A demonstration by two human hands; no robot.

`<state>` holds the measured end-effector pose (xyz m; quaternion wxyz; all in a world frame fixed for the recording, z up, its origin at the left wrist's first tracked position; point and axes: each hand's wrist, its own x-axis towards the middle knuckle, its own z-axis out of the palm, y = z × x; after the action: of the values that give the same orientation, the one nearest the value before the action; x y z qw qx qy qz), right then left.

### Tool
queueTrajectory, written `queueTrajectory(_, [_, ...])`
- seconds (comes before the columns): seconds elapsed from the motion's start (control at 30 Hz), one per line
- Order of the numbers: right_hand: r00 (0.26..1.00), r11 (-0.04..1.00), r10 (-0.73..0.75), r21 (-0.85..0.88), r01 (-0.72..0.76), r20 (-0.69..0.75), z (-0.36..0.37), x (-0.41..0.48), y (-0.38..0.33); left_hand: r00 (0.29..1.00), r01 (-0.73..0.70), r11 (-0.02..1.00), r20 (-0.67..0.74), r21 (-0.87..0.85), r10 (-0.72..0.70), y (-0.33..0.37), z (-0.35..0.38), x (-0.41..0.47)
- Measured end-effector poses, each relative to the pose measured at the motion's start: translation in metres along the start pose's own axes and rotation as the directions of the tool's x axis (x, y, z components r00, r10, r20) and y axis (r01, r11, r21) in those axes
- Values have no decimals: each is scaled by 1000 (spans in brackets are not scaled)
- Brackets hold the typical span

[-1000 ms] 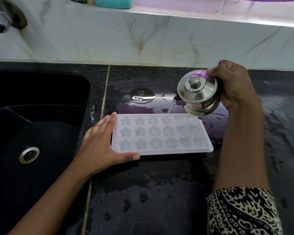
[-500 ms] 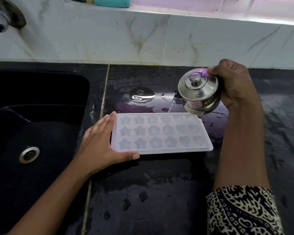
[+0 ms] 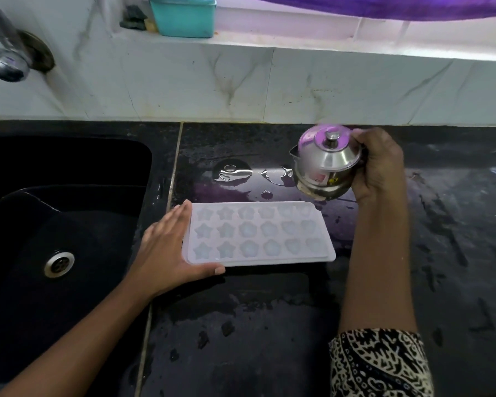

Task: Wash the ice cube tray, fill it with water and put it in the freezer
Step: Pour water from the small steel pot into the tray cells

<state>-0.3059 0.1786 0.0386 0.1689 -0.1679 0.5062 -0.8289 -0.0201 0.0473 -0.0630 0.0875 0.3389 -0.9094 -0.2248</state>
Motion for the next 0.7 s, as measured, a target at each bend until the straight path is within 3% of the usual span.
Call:
queueTrajectory(0.4, [997, 980, 3, -199, 13, 79, -47, 15, -14, 1000, 29, 999, -1, 24, -29, 5, -2, 0])
queueTrajectory(0.7, [980, 945, 16, -325, 50, 196, -38, 22, -20, 1000, 26, 998, 1, 59, -26, 7, -1, -1])
